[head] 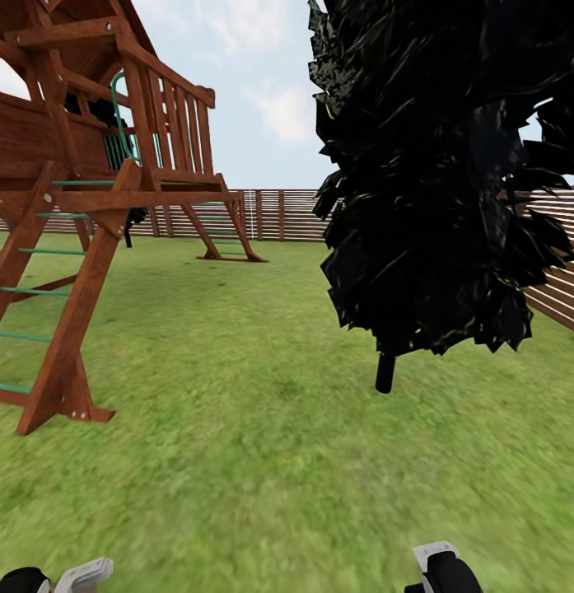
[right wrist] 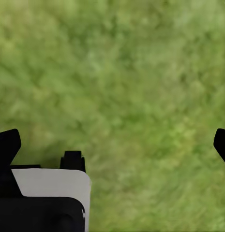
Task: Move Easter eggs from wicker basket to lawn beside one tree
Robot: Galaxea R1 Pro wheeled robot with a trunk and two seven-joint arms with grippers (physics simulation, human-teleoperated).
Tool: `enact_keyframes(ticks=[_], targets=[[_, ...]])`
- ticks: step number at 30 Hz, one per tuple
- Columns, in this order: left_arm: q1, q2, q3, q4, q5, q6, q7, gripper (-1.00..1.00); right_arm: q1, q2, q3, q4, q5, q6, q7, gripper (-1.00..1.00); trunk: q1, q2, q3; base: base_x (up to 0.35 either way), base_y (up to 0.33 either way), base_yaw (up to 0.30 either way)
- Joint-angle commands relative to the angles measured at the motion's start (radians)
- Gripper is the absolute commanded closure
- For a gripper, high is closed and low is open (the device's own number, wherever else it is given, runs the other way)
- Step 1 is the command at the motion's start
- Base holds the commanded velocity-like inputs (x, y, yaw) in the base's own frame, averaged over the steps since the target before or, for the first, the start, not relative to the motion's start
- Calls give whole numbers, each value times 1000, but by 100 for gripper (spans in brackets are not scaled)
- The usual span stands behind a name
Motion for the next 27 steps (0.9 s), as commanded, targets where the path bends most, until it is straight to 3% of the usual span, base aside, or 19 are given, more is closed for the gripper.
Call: enact_keyframes(ticks=[1,14,27], targets=[[-1,2,2,0,2,5,-3,-100,-1,-1,3,-1,4,5,-1,-100,0,-1,-1,141,134,0],[-1,37,3,0,3,4,-1,-100,-1,-1,3,-1,4,5,-1,-100,0,-1,-1,38,77,0],[-1,39,3,0,3,3,-1,-100,-1,-2,3,-1,4,5,-1,-100,50,-92,-42,0,0,0]])
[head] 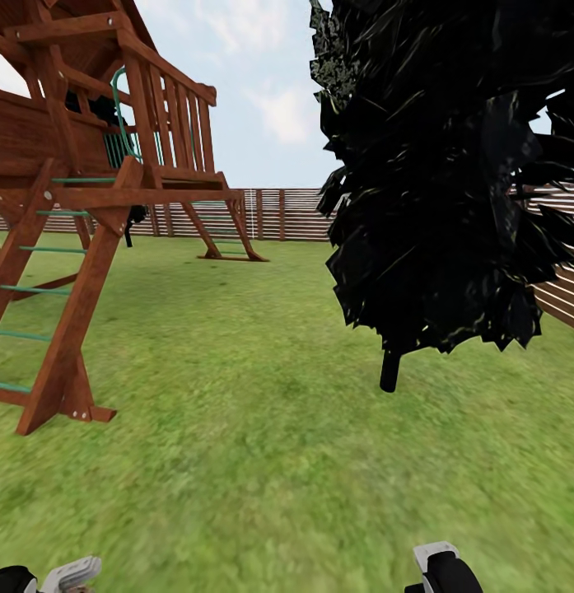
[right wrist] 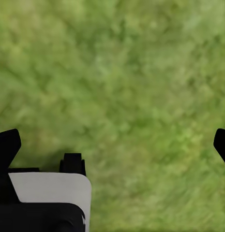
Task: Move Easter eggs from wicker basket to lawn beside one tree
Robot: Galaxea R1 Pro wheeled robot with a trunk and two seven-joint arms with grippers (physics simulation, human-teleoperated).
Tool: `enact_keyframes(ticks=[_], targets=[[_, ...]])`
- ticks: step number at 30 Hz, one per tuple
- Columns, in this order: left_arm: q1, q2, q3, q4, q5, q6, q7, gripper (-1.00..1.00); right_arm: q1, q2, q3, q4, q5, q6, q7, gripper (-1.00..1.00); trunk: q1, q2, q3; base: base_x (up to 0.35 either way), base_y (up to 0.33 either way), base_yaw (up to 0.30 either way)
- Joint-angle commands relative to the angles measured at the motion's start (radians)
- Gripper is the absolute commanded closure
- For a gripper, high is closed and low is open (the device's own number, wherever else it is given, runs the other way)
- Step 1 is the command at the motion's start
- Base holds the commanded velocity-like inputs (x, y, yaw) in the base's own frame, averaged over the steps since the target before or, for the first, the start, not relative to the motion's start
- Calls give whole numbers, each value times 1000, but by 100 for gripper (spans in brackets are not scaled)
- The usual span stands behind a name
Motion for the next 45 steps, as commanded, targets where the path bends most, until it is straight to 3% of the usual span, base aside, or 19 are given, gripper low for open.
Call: enact_keyframes(ticks=[1,45], targets=[[-1,0,2,-1,1,5,-3,-100,-1,-1,3,-1,4,5,-1,-100,4,-8,-4,0,0,0],[-1,1,3,-1,2,5,-4,-100,-1,-2,3,-1,4,5,1,-100,173,-316,-142,0,0,0]])
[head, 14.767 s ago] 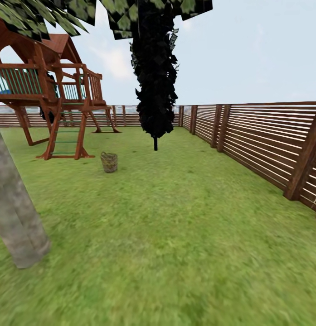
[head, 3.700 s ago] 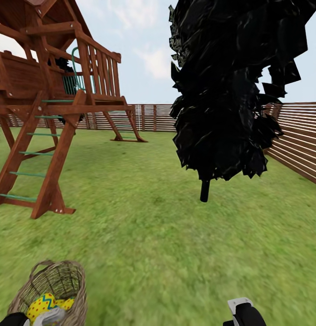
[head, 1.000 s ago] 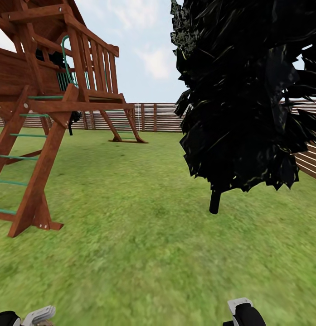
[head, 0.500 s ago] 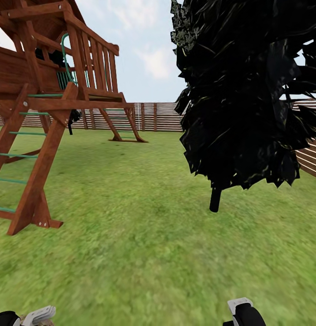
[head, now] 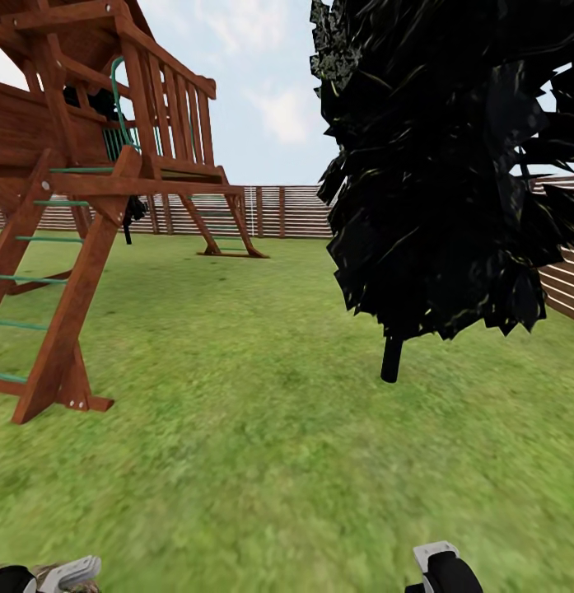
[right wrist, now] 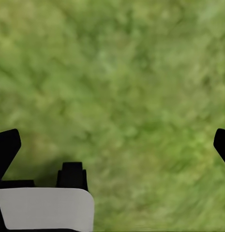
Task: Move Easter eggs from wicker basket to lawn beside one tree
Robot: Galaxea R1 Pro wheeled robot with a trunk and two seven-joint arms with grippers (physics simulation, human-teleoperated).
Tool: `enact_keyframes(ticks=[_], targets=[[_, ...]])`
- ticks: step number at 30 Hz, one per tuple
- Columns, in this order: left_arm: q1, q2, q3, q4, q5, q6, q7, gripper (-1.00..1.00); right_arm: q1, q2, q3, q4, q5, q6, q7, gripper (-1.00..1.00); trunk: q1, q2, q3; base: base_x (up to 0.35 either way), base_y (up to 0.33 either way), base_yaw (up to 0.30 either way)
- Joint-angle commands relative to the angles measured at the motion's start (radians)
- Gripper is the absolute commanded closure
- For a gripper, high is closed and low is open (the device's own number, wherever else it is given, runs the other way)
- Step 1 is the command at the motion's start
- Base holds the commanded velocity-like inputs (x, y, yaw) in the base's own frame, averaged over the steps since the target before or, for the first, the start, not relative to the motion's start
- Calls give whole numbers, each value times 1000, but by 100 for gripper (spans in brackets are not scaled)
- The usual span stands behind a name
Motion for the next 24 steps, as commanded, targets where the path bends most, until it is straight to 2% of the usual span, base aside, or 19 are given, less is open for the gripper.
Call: enact_keyframes(ticks=[1,24], targets=[[-1,0,2,-1,1,5,-3,-100,-1,-1,3,-1,5,5,-1,-100,4,-8,-4,0,0,0],[-1,-1,3,-11,1,6,-3,-100,-1,-1,4,-1,5,5,-1,-100,92,-169,-76,0,0,0]])
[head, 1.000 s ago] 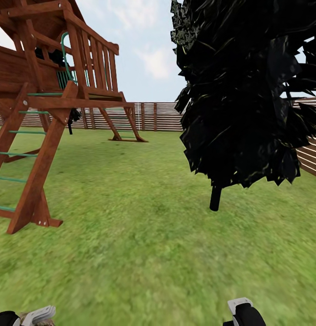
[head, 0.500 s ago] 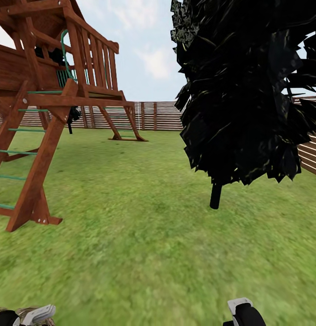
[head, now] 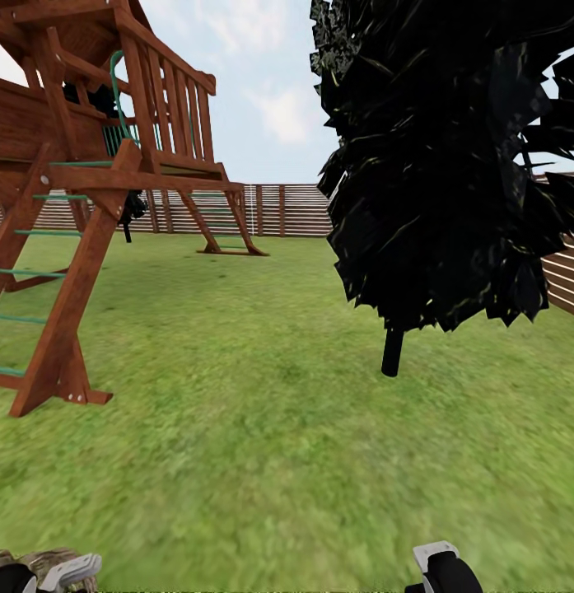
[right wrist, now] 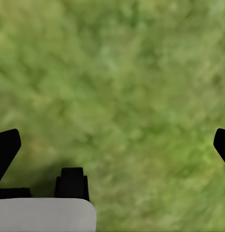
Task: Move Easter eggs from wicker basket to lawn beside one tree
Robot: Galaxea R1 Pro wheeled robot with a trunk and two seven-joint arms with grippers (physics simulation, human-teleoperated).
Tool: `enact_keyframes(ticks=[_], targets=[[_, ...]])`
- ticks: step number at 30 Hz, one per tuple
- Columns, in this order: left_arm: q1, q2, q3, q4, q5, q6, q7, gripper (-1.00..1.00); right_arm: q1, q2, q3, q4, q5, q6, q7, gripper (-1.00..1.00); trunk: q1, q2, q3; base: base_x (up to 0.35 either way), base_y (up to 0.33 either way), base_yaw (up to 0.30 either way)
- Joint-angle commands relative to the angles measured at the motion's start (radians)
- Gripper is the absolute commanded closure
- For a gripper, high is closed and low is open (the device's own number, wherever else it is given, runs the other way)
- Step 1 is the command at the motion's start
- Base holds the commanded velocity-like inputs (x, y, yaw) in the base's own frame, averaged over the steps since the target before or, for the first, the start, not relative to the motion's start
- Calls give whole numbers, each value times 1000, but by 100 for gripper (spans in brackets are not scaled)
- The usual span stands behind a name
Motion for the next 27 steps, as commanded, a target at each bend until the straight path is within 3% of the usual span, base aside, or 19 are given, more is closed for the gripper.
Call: enact_keyframes(ticks=[1,27], targets=[[-1,0,2,-1,1,5,-3,-100,-1,-1,3,-1,4,5,-1,-100,4,-8,-4,0,0,0],[-1,-1,0,0,1,5,-3,-100,-1,-1,3,1,4,5,-1,-100,103,-190,-86,0,0,0]])
